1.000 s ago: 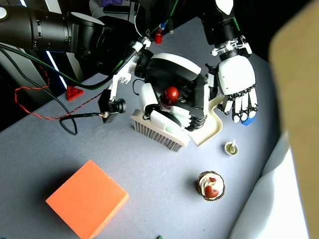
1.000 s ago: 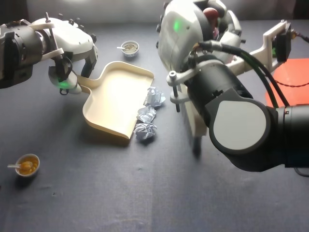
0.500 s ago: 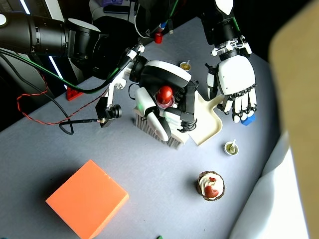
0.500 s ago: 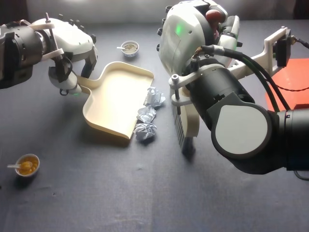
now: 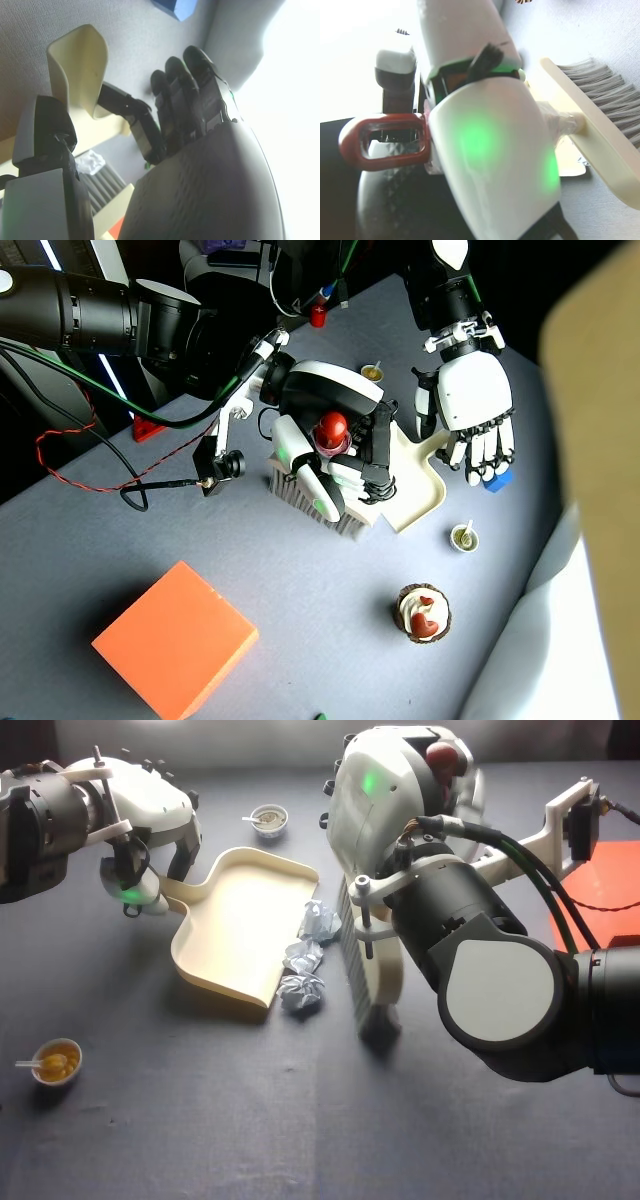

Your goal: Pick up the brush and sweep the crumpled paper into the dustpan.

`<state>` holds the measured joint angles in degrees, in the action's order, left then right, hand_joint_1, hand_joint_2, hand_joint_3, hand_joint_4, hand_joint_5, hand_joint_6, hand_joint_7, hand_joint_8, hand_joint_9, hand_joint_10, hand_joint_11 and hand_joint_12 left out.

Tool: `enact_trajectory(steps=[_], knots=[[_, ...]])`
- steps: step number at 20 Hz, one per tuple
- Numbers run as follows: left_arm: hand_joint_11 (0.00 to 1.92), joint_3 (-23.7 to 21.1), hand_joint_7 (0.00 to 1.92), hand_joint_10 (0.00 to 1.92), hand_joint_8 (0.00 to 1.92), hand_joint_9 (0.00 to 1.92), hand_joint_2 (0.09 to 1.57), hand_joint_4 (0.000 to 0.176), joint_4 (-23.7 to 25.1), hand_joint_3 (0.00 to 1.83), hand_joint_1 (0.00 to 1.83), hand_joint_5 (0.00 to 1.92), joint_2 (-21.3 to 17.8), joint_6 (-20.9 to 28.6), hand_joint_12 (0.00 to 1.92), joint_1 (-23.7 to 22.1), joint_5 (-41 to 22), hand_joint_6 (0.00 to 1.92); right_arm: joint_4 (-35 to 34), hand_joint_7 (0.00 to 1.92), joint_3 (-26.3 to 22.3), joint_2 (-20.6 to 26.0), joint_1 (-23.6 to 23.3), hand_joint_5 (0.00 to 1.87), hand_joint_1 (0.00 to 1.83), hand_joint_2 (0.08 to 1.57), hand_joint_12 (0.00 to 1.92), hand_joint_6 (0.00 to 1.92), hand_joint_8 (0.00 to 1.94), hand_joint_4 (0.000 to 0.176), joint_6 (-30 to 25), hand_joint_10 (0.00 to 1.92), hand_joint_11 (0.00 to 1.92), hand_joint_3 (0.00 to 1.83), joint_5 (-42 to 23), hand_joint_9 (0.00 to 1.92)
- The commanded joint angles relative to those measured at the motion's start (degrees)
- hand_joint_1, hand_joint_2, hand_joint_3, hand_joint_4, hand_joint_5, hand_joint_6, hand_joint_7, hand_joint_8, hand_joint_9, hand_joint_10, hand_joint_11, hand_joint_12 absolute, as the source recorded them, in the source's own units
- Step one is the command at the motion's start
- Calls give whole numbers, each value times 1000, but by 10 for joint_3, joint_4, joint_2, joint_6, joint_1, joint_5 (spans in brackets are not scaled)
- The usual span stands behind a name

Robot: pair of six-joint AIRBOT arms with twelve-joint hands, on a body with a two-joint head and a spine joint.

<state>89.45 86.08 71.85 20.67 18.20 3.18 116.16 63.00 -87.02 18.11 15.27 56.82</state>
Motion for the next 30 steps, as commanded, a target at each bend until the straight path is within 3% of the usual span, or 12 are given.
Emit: enact_trajectory(steps=[1, 4, 7, 8, 10, 11, 14, 21, 24, 25, 29, 30], knots=[[47, 3, 403, 1, 1, 313, 1135, 10, 5, 0, 1068, 948, -9, -3, 523, -2, 10, 1032, 43, 1133, 1, 0, 0, 964, 717, 1278, 1921, 1921, 1941, 8, 7, 1921, 1529, 10, 25, 1260], [27, 1, 393, 8, 2, 300, 1141, 8, 5, 3, 1064, 932, -9, -3, 524, -2, 10, 1058, 43, 1202, 2, 0, 0, 1043, 504, 1472, 1921, 1921, 1941, 31, 5, 1921, 1478, 19, 25, 1286], [40, -1, 392, 4, 0, 306, 1139, 1, 5, 0, 1069, 939, -9, -3, 535, -2, 11, 1046, 43, 1264, 3, 1, 0, 1105, 694, 1507, 1921, 1921, 1941, 32, 4, 1921, 1546, 1, 24, 1369], [34, -1, 391, 2, 0, 304, 1143, 13, 5, 1, 1061, 931, -9, -3, 533, -2, 12, 1059, 43, 1275, 3, 1, 0, 1117, 751, 1494, 1921, 1921, 1941, 32, 4, 1921, 1573, 0, 23, 1387], [17, -1, 370, 0, 0, 278, 1145, 16, 5, 1, 1058, 926, -9, -3, 527, -3, 12, 1067, 43, 1293, 3, 1, 0, 1125, 778, 1493, 1921, 1921, 1941, 32, 4, 1921, 1588, 0, 23, 1423], [26, -1, 388, 4, 4, 292, 1141, 0, 5, 0, 1068, 937, -9, -3, 531, -3, 13, 1049, 43, 1301, 3, 1, 0, 1135, 798, 1492, 1921, 1921, 1941, 33, 4, 1921, 1602, 0, 23, 1434], [31, -1, 415, 10, 6, 322, 1136, 14, 5, 0, 1065, 945, -9, -2, 524, -3, 14, 1037, 44, 1326, 5, 2, -1, 1143, 805, 1496, 1921, 1921, 1941, 37, 4, 1921, 1631, 0, 21, 1465], [11, -1, 416, 3, 5, 301, 1132, 0, 3, 0, 1076, 955, -9, -2, 514, -4, 14, 1021, 32, 1294, 6, 5, -5, 1106, 797, 1490, 1921, 1921, 1941, 35, 4, 1921, 1604, 0, 21, 1427], [20, -1, 416, 5, 2, 317, 1132, 41, 2, 0, 1057, 951, -9, -2, 529, -4, 15, 1027, 14, 1281, 1, 6, -12, 1088, 814, 1484, 1921, 1921, 1941, 35, 5, 1921, 1593, 0, 21, 1414], [25, -1, 408, 3, 4, 317, 1124, 4, 2, 0, 1078, 970, -9, -2, 536, -4, 16, 997, 13, 1269, -2, 8, -15, 1073, 814, 1486, 1921, 1921, 1941, 33, 1, 1921, 1589, 0, 21, 1407], [14, -3, 402, 1, 2, 285, 1133, 0, 2, 1, 1079, 950, -10, -2, 540, -3, 16, 1029, 12, 1287, -11, 16, -21, 1099, 769, 1493, 1921, 1921, 1941, 29, -17, 1921, 1588, 1, 21, 1413], [29, -3, 410, 4, 3, 297, 1132, 11, 1, 0, 1069, 953, -10, -2, 548, -2, 16, 1024, 12, 1287, -11, 16, -21, 1101, 767, 1494, 1921, 1921, 1941, 28, -17, 1921, 1587, 2, 21, 1413]])
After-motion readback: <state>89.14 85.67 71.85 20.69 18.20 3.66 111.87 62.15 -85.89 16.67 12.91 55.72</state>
